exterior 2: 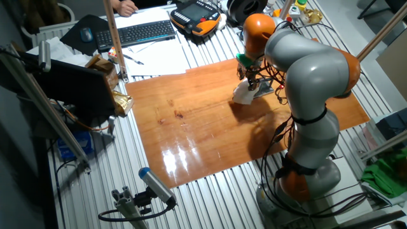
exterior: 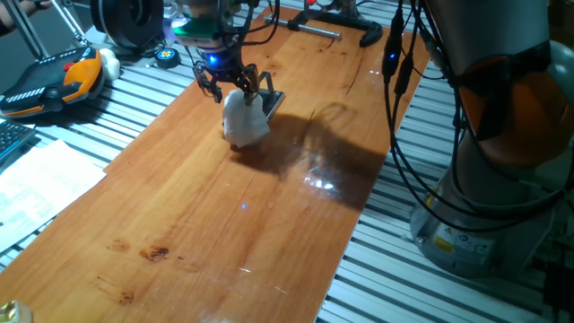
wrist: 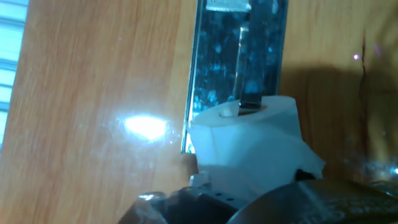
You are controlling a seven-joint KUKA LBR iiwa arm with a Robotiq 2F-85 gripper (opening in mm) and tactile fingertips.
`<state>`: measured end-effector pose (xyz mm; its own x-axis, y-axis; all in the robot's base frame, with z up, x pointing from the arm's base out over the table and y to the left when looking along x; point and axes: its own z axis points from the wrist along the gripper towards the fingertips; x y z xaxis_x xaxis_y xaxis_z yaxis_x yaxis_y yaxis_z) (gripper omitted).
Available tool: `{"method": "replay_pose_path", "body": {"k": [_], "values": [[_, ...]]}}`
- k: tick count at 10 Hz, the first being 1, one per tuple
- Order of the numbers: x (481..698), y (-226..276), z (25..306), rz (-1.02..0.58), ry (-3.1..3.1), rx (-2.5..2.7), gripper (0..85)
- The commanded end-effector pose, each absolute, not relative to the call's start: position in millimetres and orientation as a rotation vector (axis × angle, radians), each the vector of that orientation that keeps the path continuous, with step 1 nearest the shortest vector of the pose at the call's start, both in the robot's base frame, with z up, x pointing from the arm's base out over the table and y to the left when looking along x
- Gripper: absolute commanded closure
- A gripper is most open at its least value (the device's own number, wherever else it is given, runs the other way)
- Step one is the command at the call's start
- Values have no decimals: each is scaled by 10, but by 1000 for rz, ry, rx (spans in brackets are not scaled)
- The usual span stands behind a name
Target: Take the roll of paper down from the shelf
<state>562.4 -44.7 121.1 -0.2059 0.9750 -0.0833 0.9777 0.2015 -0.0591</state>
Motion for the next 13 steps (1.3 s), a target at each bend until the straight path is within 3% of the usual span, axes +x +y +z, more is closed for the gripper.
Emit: {"method": "replay_pose_path", "body": {"k": [1,5,9,11,13], "values": [[5633,-457,1193,-162,2411,1954,130],[5625,-574,1103,-151,2452,1913,157],[5592,-583,1042,-149,2461,1877,310],[5589,-578,1040,-152,2472,1858,517],[5588,-577,1044,-140,2483,1833,827]]}}
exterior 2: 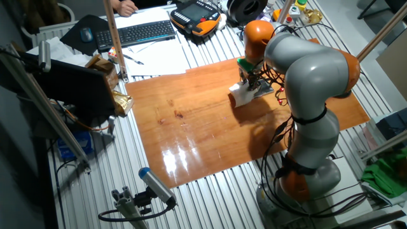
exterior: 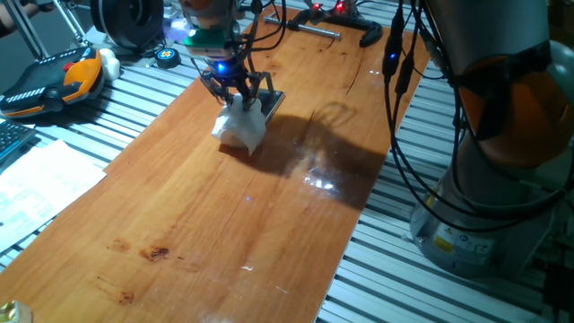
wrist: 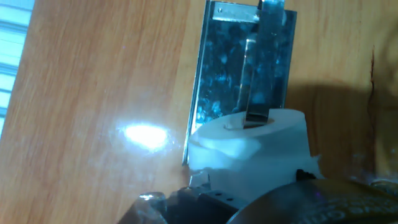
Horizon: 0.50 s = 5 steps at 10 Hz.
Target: Take the roll of paper down from the shelf
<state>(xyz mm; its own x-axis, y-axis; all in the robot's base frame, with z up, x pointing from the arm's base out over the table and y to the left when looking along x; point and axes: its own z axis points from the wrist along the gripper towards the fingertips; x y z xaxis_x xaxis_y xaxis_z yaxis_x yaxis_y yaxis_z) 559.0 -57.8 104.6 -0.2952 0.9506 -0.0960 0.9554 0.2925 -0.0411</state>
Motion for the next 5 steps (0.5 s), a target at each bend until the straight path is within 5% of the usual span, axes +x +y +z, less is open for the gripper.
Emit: {"method": "replay_pose_path", "body": {"k": [1,5], "values": [[5587,-573,1050,-140,2489,1829,843],[5593,-469,1120,-146,2482,1854,843]]}}
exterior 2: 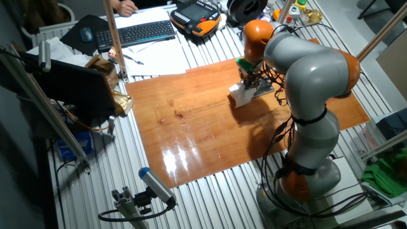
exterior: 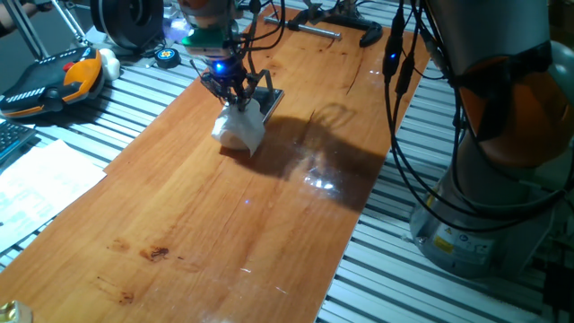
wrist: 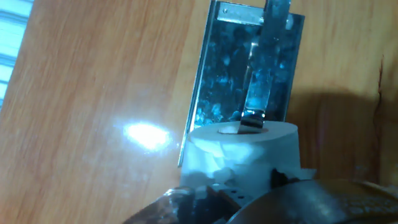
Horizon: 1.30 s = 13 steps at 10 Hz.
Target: Take the roll of paper down from the shelf
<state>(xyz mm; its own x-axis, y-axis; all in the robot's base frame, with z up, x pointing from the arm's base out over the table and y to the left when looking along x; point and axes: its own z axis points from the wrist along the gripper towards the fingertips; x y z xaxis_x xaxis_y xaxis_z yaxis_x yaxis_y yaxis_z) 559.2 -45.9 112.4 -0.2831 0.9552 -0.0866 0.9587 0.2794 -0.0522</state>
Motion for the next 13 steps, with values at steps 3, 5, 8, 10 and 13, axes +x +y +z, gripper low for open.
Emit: {"method": "replay_pose_path", "body": {"k": [3,5,8,10,13], "values": [[5584,-242,1228,-155,2453,1927,843],[5521,-114,1204,-154,2429,1938,843],[5469,34,1222,-136,2419,1966,843],[5438,130,1264,-124,2429,1970,843],[5368,241,1267,-96,2448,2007,843]]}}
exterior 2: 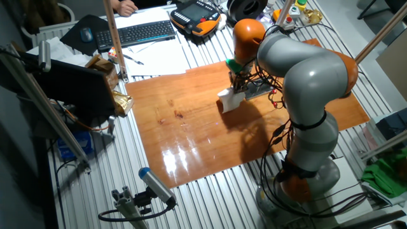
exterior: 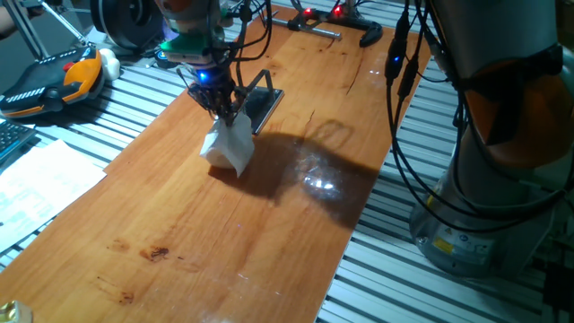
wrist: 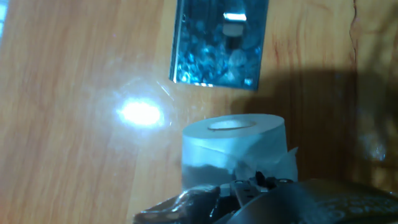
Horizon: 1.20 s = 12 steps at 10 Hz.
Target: Take the roll of paper down from the shelf
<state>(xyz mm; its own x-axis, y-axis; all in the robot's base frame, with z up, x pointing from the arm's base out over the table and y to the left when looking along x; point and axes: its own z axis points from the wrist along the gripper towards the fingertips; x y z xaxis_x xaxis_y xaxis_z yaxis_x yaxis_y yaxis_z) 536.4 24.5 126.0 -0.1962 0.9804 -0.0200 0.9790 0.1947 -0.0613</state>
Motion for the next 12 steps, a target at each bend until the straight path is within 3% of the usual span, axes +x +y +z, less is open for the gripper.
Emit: {"method": "replay_pose_path", "body": {"k": [1,5,7,9,12], "values": [[5343,272,1231,75,-2410,-1996,837],[5361,275,1207,18,-2400,-1974,337],[5355,266,1231,24,-2434,-1959,147],[5328,223,1317,119,-2532,-1871,37],[5344,44,1537,188,-2612,-1689,0]]}}
